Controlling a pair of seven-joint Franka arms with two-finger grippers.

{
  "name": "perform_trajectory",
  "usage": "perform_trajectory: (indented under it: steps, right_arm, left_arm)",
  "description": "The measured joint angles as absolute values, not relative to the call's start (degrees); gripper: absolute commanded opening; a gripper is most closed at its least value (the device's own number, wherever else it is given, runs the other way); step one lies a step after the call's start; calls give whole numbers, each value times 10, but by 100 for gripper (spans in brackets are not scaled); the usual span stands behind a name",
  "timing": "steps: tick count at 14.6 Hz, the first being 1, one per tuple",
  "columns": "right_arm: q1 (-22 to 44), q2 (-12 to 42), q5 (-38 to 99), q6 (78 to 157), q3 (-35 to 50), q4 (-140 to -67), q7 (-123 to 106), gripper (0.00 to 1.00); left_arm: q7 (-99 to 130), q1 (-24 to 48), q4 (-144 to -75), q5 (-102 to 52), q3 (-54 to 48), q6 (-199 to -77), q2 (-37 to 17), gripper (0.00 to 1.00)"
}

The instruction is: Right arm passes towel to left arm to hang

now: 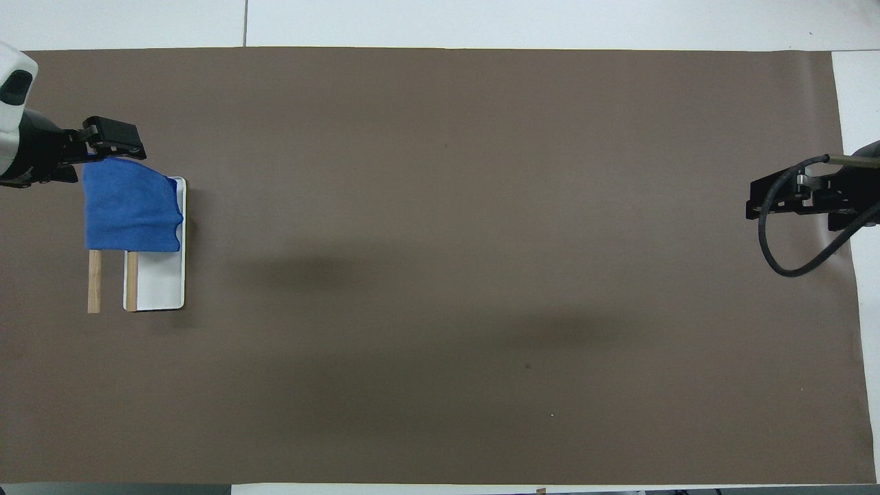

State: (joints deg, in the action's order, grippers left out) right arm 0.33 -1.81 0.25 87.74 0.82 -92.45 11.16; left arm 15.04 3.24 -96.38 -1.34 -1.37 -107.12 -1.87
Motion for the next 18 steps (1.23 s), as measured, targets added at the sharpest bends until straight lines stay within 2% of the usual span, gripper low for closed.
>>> perform_trajectory:
  steps: [6,11,18]
  right_arm:
    - [3,-20,3,877,8,-931,112,100]
    - [3,-22,3,870,8,-931,85,100]
    - [3,-23,3,869,8,-931,75,100]
  left_arm:
    - [66,31,-918,-13,-6,-974,-26,100]
    - [-1,-1,-920,-13,-2,-944,-24,100]
    - [-5,-1,-924,-13,-7,-932,-20,100]
